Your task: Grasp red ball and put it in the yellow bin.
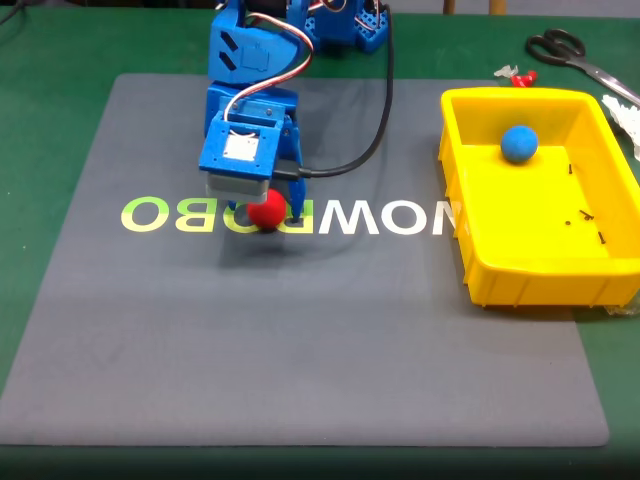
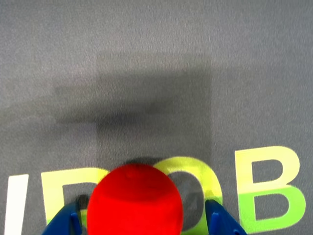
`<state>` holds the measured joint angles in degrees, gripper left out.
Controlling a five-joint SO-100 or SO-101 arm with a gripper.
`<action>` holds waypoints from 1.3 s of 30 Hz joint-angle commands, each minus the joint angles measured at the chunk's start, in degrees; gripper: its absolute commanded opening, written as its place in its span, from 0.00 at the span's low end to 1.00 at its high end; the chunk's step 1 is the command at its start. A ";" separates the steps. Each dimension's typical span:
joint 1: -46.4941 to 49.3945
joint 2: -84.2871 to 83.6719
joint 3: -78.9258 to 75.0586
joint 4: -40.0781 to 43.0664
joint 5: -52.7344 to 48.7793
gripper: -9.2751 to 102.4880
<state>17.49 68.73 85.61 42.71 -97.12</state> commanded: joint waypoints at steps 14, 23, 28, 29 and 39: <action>-1.93 -2.29 -5.19 -3.69 1.32 0.08; -2.20 -2.20 -5.19 -4.22 1.67 0.08; -2.20 3.16 -4.57 -3.69 2.90 0.08; -2.29 5.19 -4.39 -3.25 2.99 0.08; -9.14 29.97 -2.90 2.64 6.86 0.08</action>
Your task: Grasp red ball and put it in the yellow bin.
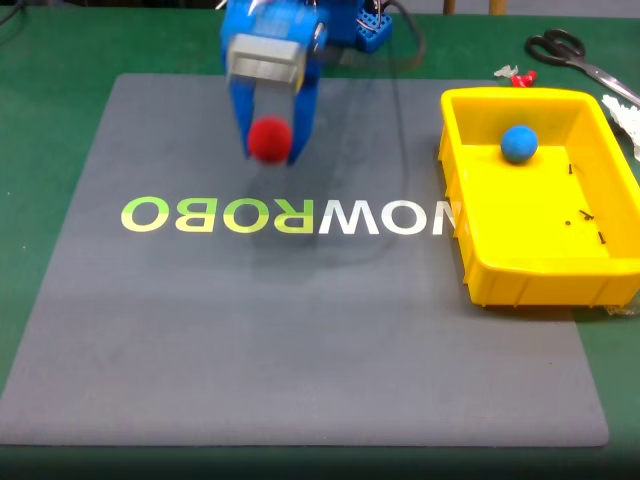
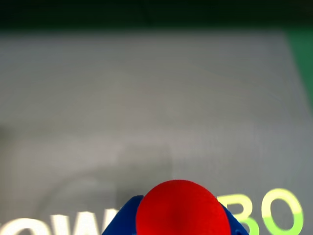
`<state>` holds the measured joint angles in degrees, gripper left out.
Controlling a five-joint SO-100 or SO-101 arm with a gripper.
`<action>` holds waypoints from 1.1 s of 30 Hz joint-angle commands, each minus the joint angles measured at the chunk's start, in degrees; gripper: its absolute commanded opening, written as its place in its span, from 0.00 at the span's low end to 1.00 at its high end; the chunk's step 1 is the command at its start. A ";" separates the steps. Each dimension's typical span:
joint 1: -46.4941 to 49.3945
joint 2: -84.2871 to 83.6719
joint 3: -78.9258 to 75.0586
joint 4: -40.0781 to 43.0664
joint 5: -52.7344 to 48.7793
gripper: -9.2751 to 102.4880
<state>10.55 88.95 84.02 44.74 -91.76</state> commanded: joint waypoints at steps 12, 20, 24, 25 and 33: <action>-26.54 23.29 2.29 5.45 12.22 0.08; -36.21 15.91 2.72 2.29 15.64 0.08; -37.62 11.95 2.46 -0.79 15.91 0.09; -37.79 11.25 2.29 -1.23 15.91 0.09; -37.88 9.14 2.11 -2.99 15.64 0.09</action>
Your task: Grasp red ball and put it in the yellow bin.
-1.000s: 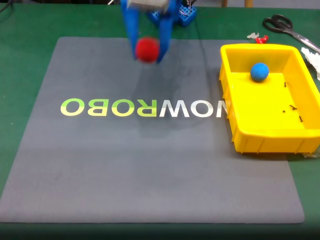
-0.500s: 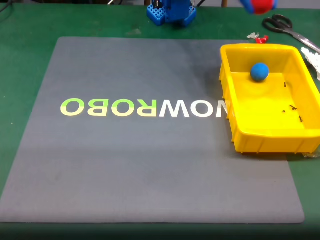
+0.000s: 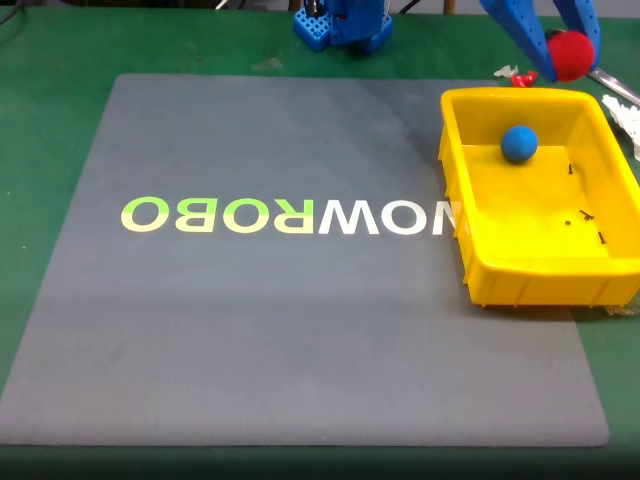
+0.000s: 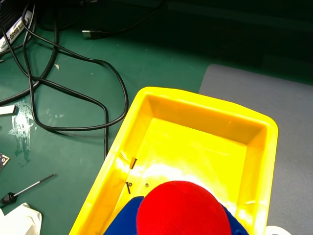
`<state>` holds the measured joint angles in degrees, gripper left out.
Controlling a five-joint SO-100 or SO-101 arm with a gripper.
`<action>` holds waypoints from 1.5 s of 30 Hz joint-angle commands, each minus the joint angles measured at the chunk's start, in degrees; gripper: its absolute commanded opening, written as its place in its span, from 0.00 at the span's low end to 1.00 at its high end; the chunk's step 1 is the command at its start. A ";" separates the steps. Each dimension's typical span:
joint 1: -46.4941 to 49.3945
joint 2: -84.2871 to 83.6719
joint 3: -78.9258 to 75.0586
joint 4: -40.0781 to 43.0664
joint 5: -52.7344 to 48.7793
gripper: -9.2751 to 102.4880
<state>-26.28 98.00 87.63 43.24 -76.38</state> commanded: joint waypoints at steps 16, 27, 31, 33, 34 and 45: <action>-1.85 -2.11 -1.49 -2.02 0.18 0.36; -0.62 -0.70 -1.23 -1.85 0.26 0.36; 0.44 4.22 1.05 0.62 0.53 0.34; 1.14 9.67 4.92 1.85 0.00 0.31; 1.67 13.27 7.56 2.37 -0.26 0.29; 14.33 47.64 33.57 11.95 -1.49 0.08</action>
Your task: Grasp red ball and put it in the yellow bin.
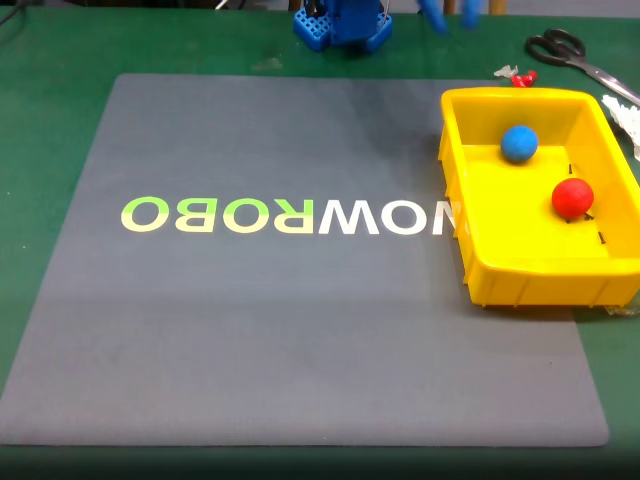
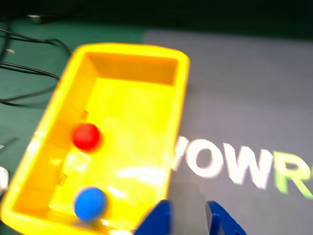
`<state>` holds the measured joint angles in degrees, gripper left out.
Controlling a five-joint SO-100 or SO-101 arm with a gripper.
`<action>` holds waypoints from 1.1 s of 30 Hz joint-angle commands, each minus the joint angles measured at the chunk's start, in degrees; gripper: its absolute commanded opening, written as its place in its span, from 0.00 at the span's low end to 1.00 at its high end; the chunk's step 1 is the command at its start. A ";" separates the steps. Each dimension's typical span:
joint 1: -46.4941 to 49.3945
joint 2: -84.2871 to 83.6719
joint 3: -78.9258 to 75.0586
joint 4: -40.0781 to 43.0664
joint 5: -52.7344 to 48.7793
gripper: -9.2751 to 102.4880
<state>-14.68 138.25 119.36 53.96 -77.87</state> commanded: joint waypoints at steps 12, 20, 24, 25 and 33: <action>14.68 35.77 37.27 1.32 -3.16 0.08; 17.23 44.74 53.88 1.67 -5.80 0.08; 17.58 48.87 58.27 5.71 -6.77 0.08; 17.58 50.01 58.27 7.47 -6.42 0.08; 18.11 52.38 58.27 19.42 -6.24 0.08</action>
<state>2.55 189.76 175.87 72.51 -84.02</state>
